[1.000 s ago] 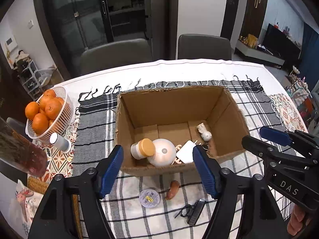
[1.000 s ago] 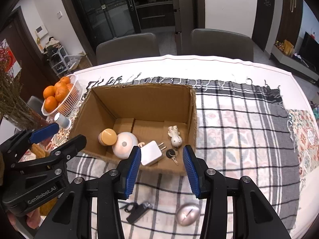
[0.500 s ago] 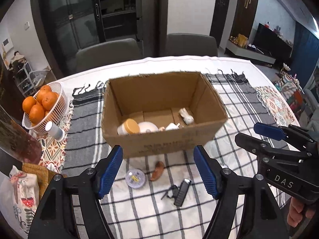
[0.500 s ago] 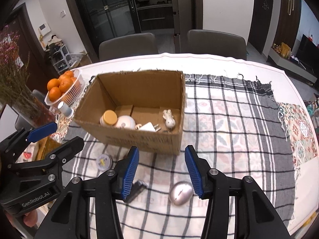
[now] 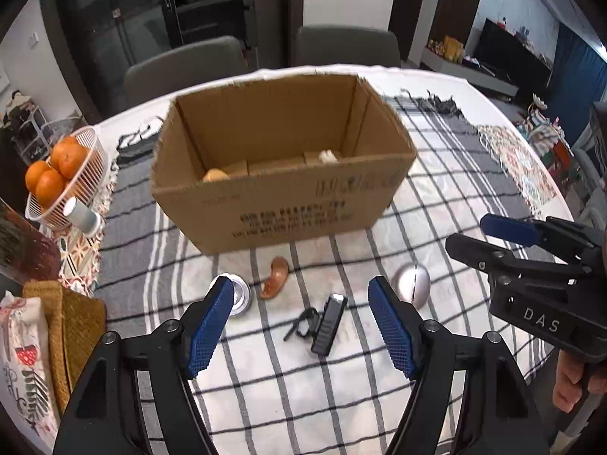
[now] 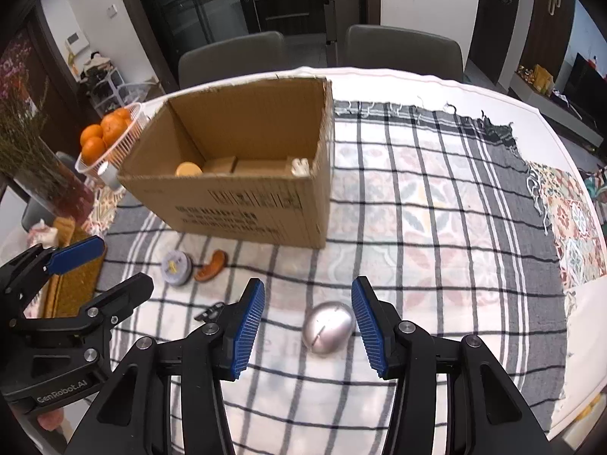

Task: Organize rigid objects
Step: 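Withdraw both tools from the box toward the silver egg and black device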

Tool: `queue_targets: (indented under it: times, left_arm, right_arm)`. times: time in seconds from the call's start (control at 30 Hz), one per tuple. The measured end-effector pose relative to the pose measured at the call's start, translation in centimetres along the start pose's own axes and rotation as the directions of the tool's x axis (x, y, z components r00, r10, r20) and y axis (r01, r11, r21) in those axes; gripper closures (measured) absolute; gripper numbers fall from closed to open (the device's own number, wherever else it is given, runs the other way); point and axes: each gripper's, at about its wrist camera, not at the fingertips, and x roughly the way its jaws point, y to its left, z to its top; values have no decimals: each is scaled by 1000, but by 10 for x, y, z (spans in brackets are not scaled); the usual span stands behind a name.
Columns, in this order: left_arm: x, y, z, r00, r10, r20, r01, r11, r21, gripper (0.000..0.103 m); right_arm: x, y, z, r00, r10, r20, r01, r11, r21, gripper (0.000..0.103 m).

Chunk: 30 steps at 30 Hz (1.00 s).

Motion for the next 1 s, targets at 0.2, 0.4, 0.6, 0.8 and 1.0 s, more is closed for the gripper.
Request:
queue_targets:
  times: [0.2, 0.4, 0.6, 0.8, 1.0]
  left_arm:
    - [17, -3, -15, 997, -28, -70, 27, 999, -20, 30]
    - [36, -5, -31, 987, -57, -149, 48, 997, -61, 30]
    - [51, -6, -41, 974, -92, -209, 70, 991, -110, 31]
    - [67, -8, -50, 957, -123, -264, 88, 986, -139, 37]
    - [85, -8, -54, 939, -142, -312, 99, 984, -149, 43]
  right_arm:
    - [16, -4, -10, 998, 8, -55, -9, 1000, -9, 54]
    - [32, -6, -17, 994, 5, -108, -10, 999, -48, 54]
    - [48, -7, -19, 985, 7, -170, -23, 995, -95, 54]
    - [64, -8, -22, 975, 3, -221, -33, 991, -130, 54]
    - [79, -9, -27, 965, 5, -263, -43, 989, -138, 54]
